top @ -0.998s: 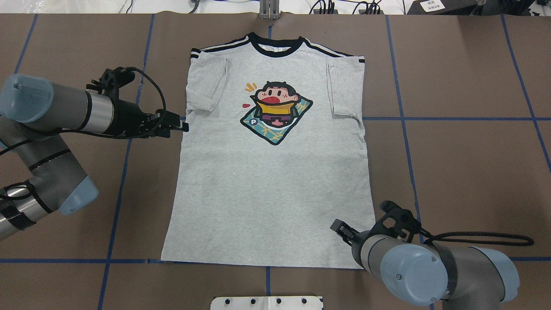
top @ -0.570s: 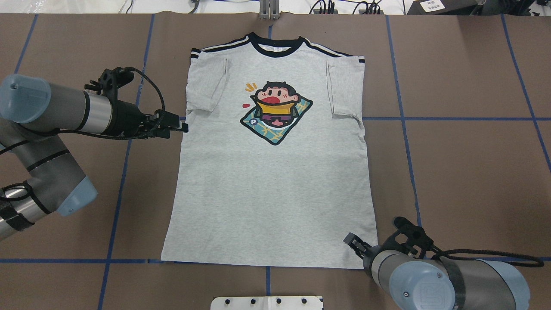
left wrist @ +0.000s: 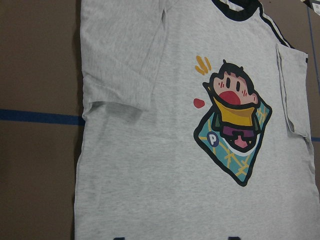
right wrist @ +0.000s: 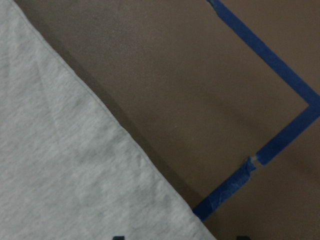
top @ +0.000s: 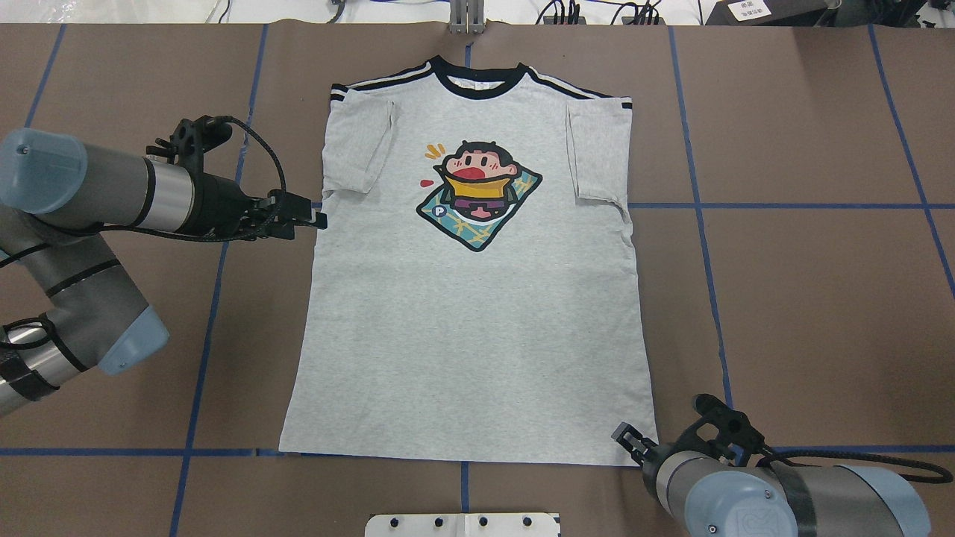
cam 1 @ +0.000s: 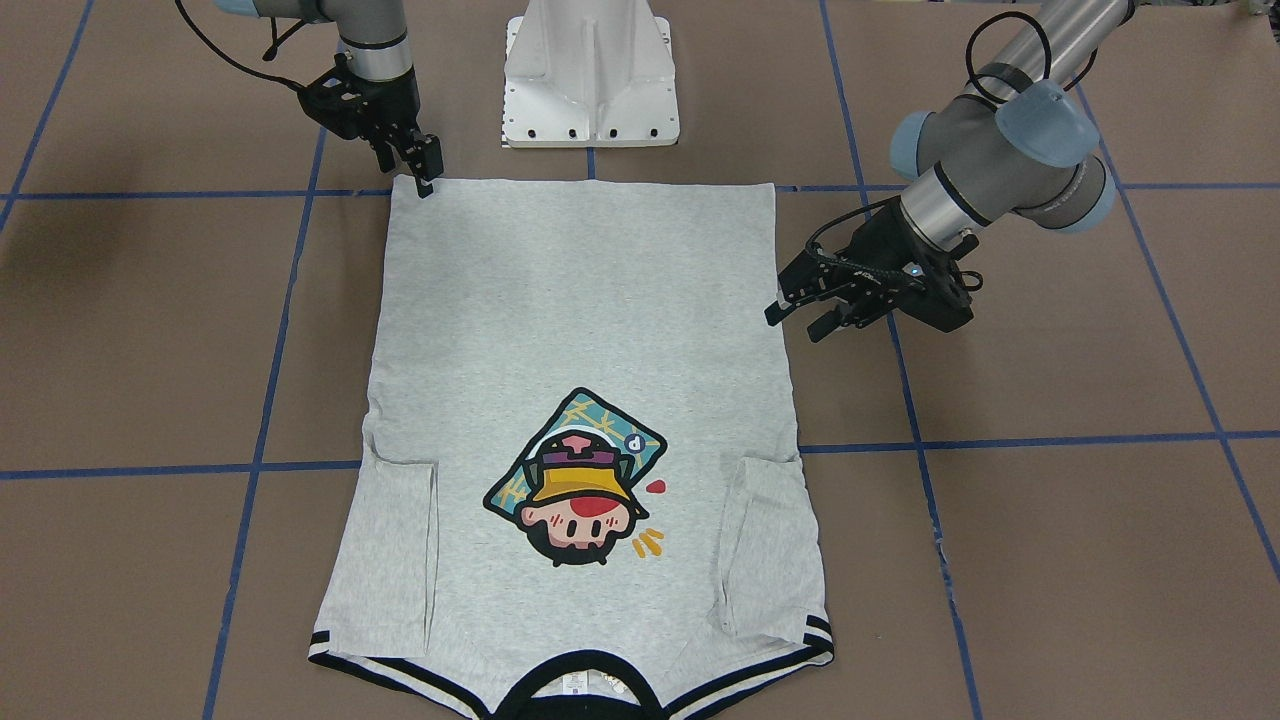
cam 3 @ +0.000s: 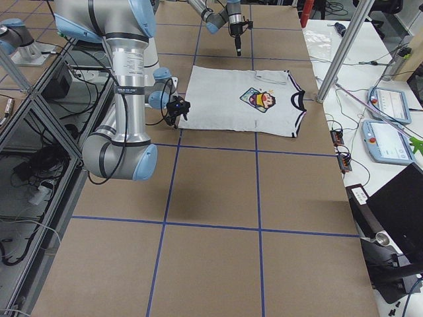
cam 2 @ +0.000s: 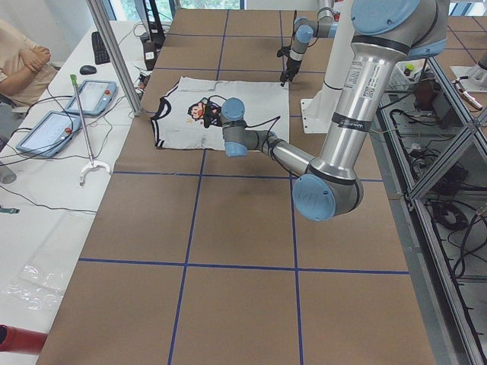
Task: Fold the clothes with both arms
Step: 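Lower the right gripper to the hem corner nearest the robot while left waits, then move the left gripper to the other near hem corner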
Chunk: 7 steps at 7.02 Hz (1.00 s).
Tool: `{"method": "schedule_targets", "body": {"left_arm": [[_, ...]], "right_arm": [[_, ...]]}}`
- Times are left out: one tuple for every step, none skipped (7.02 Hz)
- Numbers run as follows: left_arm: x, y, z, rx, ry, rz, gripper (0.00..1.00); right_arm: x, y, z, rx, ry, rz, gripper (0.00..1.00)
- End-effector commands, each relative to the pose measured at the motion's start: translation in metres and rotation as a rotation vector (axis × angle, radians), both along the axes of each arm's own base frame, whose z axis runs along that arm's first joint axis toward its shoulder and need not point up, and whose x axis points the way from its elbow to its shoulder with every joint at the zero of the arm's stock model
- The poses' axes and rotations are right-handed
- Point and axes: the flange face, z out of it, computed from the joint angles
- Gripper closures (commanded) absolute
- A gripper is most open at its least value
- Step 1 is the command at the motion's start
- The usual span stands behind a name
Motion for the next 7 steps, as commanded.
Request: {"method": "schedule_targets", "body": {"left_arm": [[0.000, 0.000, 0.000, 0.000, 0.000, 0.000, 0.25], [0.001, 0.000, 0.000, 0.000, 0.000, 0.001, 0.24], [0.001, 0.001, -0.002, 0.002, 0.002, 0.001, 0.24], [0.000, 0.002, -0.003, -0.043, 0.014, 0.000, 0.24], [-0.011, 0.015, 0.019, -0.127, 0.005, -0.009, 0.26], [-0.016, 0.039, 0.020, -0.193, 0.023, 0.002, 0.26], [-0.007, 0.065, 0.018, -0.273, 0.039, 0.031, 0.28]], "right_arm": [[0.007, 0.000, 0.003, -0.003, 0.005, 0.005, 1.00], [0.017, 0.001, 0.003, -0.004, 0.004, 0.004, 1.00], [0.019, 0.002, 0.006, -0.004, 0.010, 0.003, 1.00], [0.021, 0.002, 0.003, -0.004, 0.004, 0.003, 1.00], [0.021, 0.002, 0.001, -0.005, 0.001, 0.002, 1.00], [0.025, 0.002, -0.008, -0.003, -0.019, 0.000, 1.00], [0.029, 0.004, -0.018, -0.005, -0.040, -0.003, 1.00]]}}
